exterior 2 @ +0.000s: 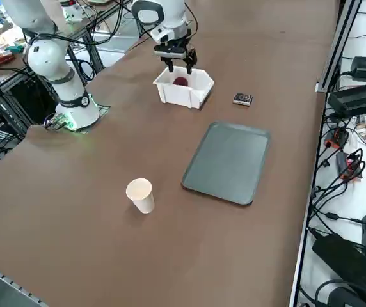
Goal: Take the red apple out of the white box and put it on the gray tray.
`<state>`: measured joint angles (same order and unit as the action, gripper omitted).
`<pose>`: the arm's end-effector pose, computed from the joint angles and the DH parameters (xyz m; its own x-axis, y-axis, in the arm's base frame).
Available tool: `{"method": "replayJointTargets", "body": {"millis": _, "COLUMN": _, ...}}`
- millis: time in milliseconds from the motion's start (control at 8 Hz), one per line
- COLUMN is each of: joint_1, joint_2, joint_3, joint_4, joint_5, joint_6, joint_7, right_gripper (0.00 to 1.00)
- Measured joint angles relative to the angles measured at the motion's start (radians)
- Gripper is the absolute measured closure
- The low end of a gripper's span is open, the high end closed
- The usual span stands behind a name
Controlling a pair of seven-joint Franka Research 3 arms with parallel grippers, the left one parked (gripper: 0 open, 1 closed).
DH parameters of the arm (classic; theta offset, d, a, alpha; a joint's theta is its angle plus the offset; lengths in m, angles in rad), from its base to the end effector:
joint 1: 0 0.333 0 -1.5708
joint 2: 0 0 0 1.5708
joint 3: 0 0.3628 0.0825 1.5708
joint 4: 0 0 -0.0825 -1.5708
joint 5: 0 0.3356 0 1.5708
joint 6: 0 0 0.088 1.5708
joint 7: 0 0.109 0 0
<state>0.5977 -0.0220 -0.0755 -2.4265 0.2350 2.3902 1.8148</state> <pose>0.3870 0.2253 0.3944 0.0988 -0.9842 -0.1466 -0.9918 -0.1094 0.0655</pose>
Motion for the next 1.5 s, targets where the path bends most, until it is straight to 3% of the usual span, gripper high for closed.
{"method": "replayJointTargets", "body": {"millis": 750, "joint_1": 0.026, "joint_2": 0.090, "joint_3": 0.000, "joint_4": -0.001, "joint_5": 0.038, "joint_6": 0.037, "joint_7": 0.077, "right_gripper": 0.00}}
{"method": "replayJointTargets", "body": {"millis": 1500, "joint_1": 0.108, "joint_2": 0.148, "joint_3": 0.001, "joint_4": -0.024, "joint_5": 0.043, "joint_6": 0.114, "joint_7": 0.122, "right_gripper": 0.00}}
